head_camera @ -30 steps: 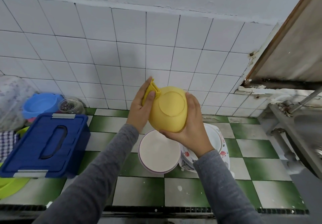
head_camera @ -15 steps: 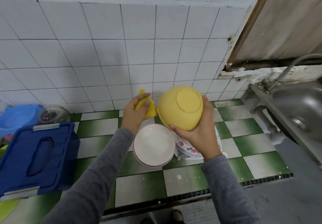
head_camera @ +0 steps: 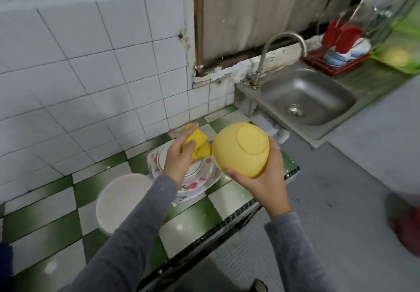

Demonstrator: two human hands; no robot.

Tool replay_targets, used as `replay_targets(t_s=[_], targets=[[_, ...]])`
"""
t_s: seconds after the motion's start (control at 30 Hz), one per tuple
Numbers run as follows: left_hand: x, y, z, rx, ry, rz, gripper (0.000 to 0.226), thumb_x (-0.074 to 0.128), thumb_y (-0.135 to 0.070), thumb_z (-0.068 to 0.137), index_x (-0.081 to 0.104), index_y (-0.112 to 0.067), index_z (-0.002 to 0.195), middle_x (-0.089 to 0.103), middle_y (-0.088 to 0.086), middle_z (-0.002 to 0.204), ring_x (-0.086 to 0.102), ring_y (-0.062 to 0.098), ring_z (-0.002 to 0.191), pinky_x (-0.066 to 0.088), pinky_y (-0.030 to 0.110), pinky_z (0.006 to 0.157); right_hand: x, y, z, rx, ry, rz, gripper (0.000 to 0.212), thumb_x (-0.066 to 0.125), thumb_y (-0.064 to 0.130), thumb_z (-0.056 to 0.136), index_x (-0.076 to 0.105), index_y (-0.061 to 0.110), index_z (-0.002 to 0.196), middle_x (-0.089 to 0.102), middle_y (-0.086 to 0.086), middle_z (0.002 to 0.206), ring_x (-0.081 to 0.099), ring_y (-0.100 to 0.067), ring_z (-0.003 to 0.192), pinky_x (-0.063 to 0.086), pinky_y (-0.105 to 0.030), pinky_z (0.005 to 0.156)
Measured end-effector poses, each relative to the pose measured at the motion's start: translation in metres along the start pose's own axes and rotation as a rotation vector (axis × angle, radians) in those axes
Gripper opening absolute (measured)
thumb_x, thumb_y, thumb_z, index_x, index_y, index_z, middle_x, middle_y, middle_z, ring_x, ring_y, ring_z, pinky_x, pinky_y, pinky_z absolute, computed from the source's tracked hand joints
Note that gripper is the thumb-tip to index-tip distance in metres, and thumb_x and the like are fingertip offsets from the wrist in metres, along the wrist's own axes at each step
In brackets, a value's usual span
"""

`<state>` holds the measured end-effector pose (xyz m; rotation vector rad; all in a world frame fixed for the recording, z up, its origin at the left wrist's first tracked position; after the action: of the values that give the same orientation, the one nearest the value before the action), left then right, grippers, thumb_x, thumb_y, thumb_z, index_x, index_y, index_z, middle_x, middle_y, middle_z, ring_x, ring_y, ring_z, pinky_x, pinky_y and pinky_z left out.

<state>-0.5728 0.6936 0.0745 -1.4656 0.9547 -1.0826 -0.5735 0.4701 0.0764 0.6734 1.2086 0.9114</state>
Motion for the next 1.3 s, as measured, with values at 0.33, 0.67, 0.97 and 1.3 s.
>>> replay_targets(t_s=[0.33,0.67,0.97,1.3], targets=[[0.275,0.052,0.001,-0.069,0.324,-0.018,0.033,0.058,-0.019,0.1,0.072,-0.048,0.106,0.063,-0.004,0.133,0.062,0.016,0.119,0.056,0.038,0.094,-0.222,-0.118,0.006,0.121,-0.236,-0.1,0.131,0.087,0.059,0.055,0.015,0.021,0.157,0.026,0.008,0.153,0.021,0.002,0.135,0.019,-0.021,0.111],[0.473,0.079,0.004,-0.1,0.452,-0.066,0.038,0.067,-0.016,0.094,0.069,-0.05,0.109,0.062,-0.012,0.128,0.062,0.013,0.118,0.058,0.027,0.085,-0.371,-0.215,0.026,0.219,-0.431,-0.135,0.129,0.079,0.074,0.053,0.021,0.021,0.155,0.031,0.003,0.154,0.031,-0.015,0.143,0.03,-0.04,0.118],[0.609,0.115,0.088,-0.115,0.54,-0.004,0.036,0.078,-0.034,0.082,0.069,-0.055,0.111,0.058,-0.003,0.14,0.058,0.019,0.125,0.054,0.045,0.098,-0.448,-0.301,0.108,0.285,-0.542,-0.139,0.131,0.076,0.077,0.052,0.018,0.023,0.156,0.03,0.004,0.156,0.028,-0.016,0.144,0.028,-0.04,0.118],[0.776,0.12,0.218,-0.082,0.522,0.032,0.048,0.078,-0.056,0.064,0.067,-0.058,0.111,0.063,-0.01,0.133,0.059,0.015,0.124,0.048,0.049,0.105,-0.537,-0.396,0.264,0.338,-0.573,-0.107,0.129,0.078,0.077,0.052,0.021,0.023,0.155,0.031,0.003,0.154,0.032,-0.017,0.142,0.033,-0.049,0.117]])
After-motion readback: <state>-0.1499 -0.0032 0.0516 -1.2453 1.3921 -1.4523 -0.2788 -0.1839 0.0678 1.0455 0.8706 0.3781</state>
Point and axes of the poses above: each hand's wrist, its own z-axis towards the middle knuckle, its own x-axis out of the palm, y = z × x, the point moved 5 cm from there along z, towards the middle knuckle
